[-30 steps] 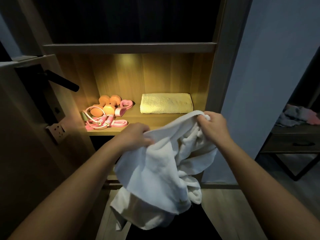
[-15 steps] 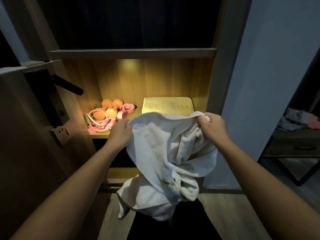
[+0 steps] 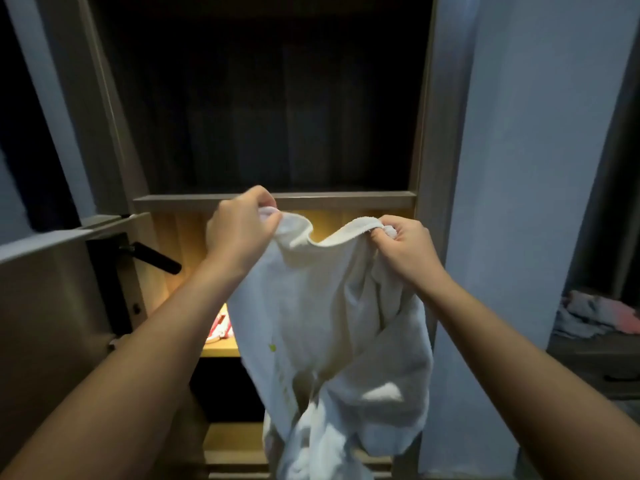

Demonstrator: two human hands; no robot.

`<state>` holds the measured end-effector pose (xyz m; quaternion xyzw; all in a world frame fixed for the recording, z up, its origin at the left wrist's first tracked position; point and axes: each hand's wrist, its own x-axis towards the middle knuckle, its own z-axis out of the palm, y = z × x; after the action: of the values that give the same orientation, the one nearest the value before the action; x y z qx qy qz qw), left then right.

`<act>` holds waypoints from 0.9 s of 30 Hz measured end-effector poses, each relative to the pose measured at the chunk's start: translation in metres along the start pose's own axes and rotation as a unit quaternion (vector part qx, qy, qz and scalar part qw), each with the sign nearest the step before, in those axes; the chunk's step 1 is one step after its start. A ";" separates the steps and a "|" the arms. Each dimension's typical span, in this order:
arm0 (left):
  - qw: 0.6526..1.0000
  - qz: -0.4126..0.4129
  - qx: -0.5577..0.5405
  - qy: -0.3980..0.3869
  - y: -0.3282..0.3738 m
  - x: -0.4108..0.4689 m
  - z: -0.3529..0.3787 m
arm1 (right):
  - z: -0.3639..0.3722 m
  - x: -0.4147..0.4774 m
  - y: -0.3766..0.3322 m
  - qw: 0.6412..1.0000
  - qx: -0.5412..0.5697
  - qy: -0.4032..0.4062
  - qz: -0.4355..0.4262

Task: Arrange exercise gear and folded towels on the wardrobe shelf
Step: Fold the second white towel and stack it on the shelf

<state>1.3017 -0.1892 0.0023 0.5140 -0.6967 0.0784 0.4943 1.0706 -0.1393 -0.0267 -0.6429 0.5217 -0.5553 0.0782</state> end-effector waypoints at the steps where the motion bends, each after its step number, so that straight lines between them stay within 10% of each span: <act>1: 0.999 0.010 0.033 0.032 0.003 0.011 -0.012 | -0.005 0.004 -0.005 1.000 -0.003 0.005 0.000; 6: 0.985 0.053 0.148 0.074 0.019 0.046 -0.054 | -0.019 0.016 -0.024 1.000 -0.016 -0.002 0.000; 13: 0.948 0.072 -0.066 -0.303 0.042 -0.021 -0.018 | 0.007 -0.012 -0.019 0.998 -0.019 -0.065 0.010; 27: 0.966 -0.066 0.134 -0.210 -0.044 -0.051 0.024 | 0.024 -0.042 0.036 0.989 -0.023 -0.143 0.030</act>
<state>1.3210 -0.1913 -0.0661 0.6252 -0.7326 0.0288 0.2676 1.0757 -0.1349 -0.0864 -0.7014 0.5367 -0.4431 0.1539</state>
